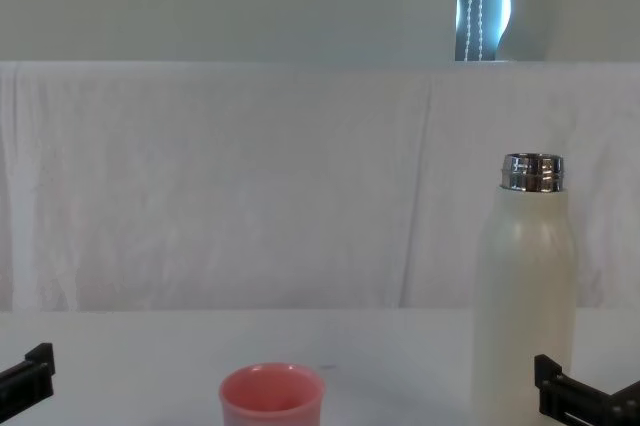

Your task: Grasp the thermos with one hand and pour water into the cup lid.

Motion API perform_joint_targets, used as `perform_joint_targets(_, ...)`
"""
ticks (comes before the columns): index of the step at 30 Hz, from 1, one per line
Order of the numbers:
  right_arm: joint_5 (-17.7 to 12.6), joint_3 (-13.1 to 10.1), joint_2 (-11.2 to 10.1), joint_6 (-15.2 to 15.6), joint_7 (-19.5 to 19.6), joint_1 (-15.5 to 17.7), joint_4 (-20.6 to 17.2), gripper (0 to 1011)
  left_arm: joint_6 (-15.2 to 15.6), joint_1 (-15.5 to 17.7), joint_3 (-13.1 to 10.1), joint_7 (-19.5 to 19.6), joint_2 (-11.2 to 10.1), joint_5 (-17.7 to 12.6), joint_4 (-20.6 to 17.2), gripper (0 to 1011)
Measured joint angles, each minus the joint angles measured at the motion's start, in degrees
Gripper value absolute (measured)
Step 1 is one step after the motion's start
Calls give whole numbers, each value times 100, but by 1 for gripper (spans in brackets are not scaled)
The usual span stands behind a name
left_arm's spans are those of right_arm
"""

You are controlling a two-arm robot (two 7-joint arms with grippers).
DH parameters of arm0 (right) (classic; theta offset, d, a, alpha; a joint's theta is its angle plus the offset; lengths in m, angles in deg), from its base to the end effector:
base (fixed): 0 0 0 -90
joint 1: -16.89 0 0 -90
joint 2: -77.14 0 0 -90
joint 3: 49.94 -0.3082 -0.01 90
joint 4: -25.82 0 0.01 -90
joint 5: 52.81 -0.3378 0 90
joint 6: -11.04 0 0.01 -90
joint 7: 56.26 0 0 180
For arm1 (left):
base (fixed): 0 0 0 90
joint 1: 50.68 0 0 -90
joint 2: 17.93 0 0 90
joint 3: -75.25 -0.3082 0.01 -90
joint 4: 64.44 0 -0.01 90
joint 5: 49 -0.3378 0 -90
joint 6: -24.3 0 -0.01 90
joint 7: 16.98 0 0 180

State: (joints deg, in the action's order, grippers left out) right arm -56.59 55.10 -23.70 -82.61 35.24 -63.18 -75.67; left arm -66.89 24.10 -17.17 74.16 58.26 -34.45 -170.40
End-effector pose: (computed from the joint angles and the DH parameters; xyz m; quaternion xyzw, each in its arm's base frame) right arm 0.2905 0.0432 -0.3157 -0.0014 -0.0413 -0.6058 0.7946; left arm 0.2771 0.0388 -0.3024 -0.0174 0.0065 0.6615 0.7497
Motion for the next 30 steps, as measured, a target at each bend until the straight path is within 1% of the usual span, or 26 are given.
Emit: perform_joint_targets(30, 0, 0, 0, 0, 0, 0, 0, 1000, 0, 0, 0, 0, 0, 0, 0, 1001)
